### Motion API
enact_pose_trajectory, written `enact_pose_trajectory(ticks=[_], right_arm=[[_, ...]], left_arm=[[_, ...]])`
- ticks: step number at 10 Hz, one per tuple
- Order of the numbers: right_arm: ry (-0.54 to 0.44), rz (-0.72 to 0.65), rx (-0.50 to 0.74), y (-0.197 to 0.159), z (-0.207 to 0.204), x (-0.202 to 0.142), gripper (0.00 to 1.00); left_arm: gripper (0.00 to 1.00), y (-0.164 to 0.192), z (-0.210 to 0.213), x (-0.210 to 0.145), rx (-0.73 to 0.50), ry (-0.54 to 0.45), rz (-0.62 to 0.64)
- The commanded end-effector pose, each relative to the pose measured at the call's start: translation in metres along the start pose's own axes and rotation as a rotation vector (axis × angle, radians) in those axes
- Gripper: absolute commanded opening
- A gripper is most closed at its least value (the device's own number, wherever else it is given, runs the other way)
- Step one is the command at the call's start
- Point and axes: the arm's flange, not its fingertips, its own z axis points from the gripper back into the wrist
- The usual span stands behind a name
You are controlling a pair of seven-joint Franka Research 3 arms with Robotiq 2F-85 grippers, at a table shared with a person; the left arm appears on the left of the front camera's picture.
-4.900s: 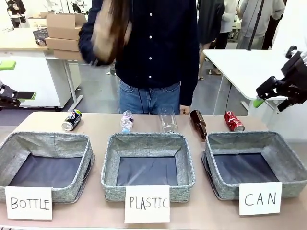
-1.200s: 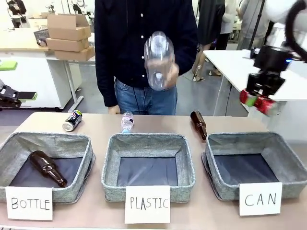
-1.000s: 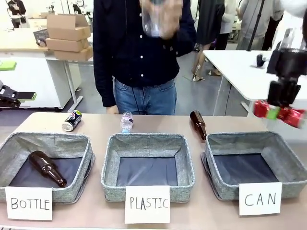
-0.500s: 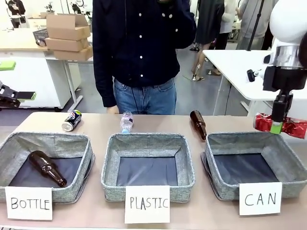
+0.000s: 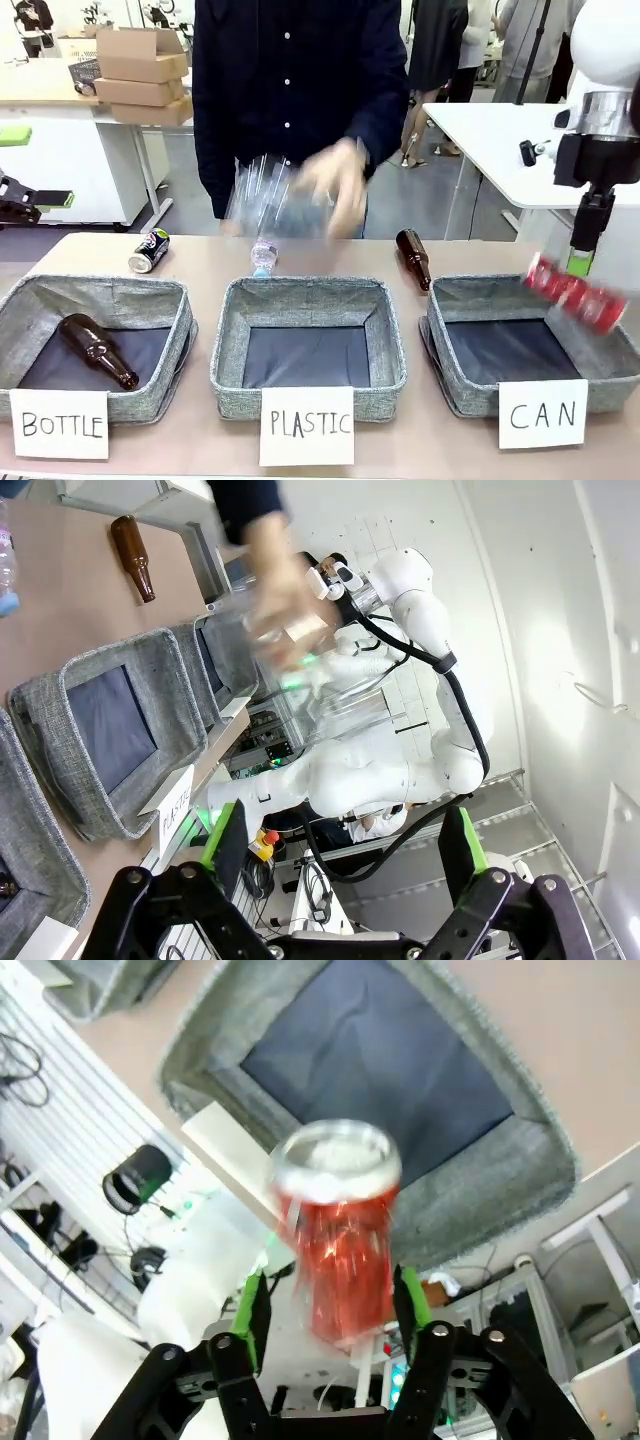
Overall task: Sort the can waste into the basket.
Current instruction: Pick up the can waste from the table and place it in the right Fabric basket.
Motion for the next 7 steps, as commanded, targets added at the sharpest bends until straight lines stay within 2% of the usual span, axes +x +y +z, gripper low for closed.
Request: enact_pose_trajectory(ticks=[1,5,6,7], right_arm=[[-0.034,0.047,-0.017,-0.003,-0.001,-0.005,1.0],[-0.106,0.039,0.028,-0.007,-0.001,-0.006,1.0],[-0.195,0.043,0.072,-0.007,0.003,-0.008,1.0],[-0.419,0.016,0.282,-0.01,0.016,-0.012,1.0]], left_arm=[[1.0,-0.001,-0.002,0.001,-0.021,-0.008,-0.024],[1.0,-0.001,-0.002,0.001,-0.021,-0.008,-0.024],[1.0,-0.001,-0.002,0.001,-0.021,-0.008,-0.024],[1.0,-0.001,-0.002,0.001,-0.021,-0.008,-0.024]])
